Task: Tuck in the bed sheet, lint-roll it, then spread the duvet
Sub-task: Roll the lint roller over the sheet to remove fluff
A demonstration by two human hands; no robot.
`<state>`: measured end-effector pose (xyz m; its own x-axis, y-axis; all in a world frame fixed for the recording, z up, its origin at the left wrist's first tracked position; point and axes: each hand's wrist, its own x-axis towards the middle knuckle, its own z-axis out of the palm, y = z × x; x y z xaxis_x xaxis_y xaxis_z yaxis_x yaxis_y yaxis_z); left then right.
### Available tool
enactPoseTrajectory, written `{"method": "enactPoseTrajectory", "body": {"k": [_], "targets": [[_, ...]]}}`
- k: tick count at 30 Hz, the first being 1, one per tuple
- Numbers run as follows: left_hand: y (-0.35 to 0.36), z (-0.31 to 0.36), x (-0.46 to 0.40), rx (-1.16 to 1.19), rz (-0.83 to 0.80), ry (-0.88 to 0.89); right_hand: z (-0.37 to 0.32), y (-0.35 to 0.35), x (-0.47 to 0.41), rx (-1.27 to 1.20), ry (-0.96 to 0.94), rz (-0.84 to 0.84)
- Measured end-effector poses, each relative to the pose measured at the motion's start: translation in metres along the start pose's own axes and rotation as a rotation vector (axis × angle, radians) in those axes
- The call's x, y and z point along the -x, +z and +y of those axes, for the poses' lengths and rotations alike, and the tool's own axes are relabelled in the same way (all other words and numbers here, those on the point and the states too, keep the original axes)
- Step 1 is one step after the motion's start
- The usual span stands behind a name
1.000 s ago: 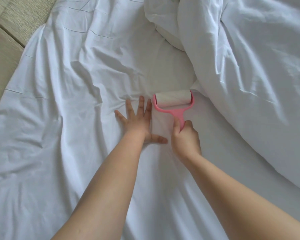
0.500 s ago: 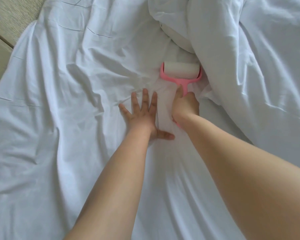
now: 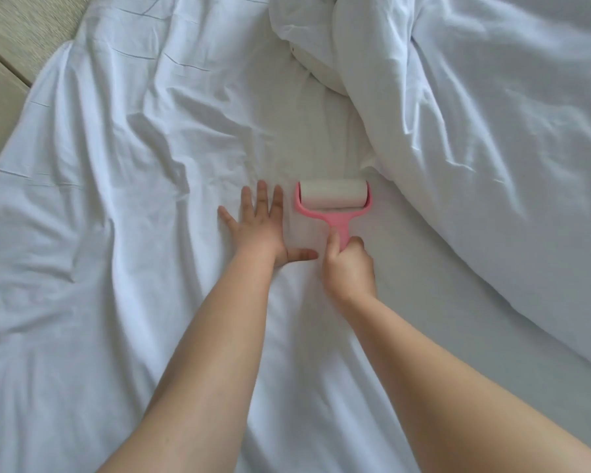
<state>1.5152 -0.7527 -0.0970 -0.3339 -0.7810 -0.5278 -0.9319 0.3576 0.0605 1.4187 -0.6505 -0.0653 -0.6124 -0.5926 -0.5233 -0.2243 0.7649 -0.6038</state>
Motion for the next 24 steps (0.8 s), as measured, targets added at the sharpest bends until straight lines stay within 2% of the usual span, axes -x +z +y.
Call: {"method": "enactPoseTrajectory", "body": {"k": [24], "targets": [[0.104, 0.021, 0.203, -0.045, -0.151, -0.051, 0.158, -0.042, 0.154, 0.176, -0.048, -0.081]]}}
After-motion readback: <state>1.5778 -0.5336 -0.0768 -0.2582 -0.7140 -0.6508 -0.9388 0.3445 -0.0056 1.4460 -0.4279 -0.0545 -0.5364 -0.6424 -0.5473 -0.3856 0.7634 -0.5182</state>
